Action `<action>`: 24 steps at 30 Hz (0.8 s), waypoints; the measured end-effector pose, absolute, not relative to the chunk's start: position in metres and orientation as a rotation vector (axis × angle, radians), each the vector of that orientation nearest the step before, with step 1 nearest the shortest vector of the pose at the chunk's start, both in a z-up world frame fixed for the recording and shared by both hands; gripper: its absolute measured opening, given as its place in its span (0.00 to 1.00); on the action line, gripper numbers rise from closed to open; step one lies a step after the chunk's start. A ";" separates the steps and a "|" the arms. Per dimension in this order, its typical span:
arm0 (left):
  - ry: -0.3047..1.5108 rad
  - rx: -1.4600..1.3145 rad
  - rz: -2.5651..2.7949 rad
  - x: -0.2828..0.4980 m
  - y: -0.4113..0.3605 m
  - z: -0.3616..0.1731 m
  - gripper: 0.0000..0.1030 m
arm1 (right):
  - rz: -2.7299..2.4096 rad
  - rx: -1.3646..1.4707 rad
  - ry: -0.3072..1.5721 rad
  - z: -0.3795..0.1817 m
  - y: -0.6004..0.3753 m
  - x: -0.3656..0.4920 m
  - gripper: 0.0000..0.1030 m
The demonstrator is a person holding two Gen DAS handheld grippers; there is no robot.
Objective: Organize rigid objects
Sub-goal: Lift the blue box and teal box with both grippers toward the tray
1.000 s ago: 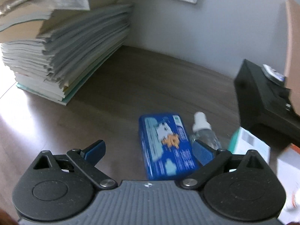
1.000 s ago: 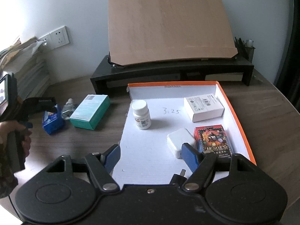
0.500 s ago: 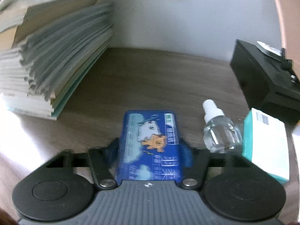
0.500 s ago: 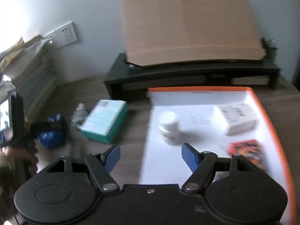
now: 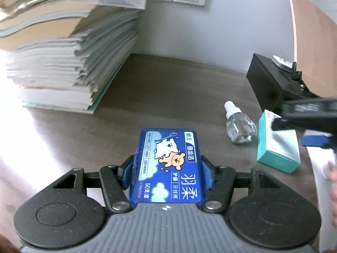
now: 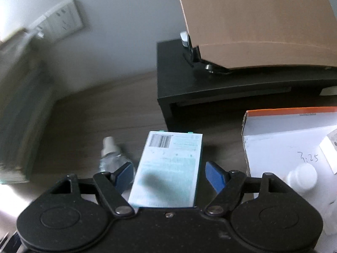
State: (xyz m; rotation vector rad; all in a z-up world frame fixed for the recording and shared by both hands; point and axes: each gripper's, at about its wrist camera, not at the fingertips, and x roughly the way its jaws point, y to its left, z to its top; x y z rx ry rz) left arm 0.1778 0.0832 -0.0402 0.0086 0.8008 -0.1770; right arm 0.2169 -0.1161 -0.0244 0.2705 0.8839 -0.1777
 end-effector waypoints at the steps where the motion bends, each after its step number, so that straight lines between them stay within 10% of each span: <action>1: 0.802 0.012 -0.179 0.181 0.077 -0.042 0.61 | -0.182 0.265 0.903 -0.029 -0.113 0.223 0.86; 24: 0.733 0.010 -0.338 0.128 0.051 -0.008 0.61 | -0.220 0.160 0.742 0.033 -0.179 0.078 0.82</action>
